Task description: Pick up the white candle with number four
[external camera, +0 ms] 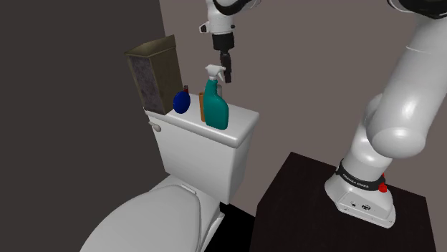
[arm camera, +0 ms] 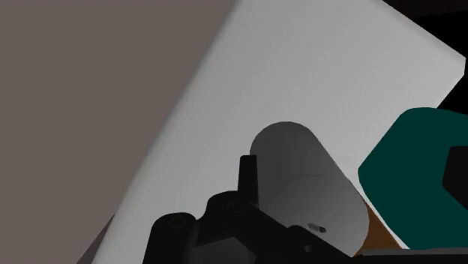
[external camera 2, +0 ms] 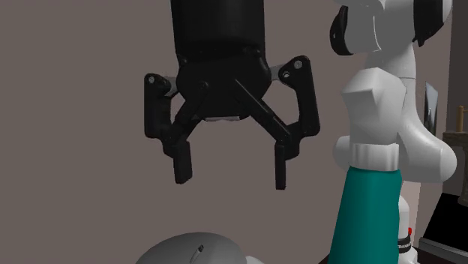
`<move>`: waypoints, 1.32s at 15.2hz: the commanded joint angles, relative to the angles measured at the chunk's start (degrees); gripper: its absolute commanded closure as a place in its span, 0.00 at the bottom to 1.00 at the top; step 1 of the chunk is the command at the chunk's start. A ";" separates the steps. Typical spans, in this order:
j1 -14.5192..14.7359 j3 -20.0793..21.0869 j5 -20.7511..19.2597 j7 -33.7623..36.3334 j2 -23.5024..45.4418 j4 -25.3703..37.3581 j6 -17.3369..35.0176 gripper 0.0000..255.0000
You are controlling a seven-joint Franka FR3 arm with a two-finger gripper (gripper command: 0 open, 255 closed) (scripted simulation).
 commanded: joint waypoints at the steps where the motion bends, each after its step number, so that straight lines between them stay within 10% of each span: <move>1: 0.58 0.54 -0.13 -3.13 4.98 5.43 -1.67 0.00; 6: 2.18 2.39 -1.00 -9.08 16.84 18.86 -5.91 0.00; 15: 2.12 2.36 -1.04 -8.90 17.13 13.42 -0.19 0.00; 16: 2.12 2.36 -1.04 -8.90 17.11 13.31 -0.10 1.00; 20: 2.14 2.38 -1.03 -8.85 16.99 13.03 0.06 1.00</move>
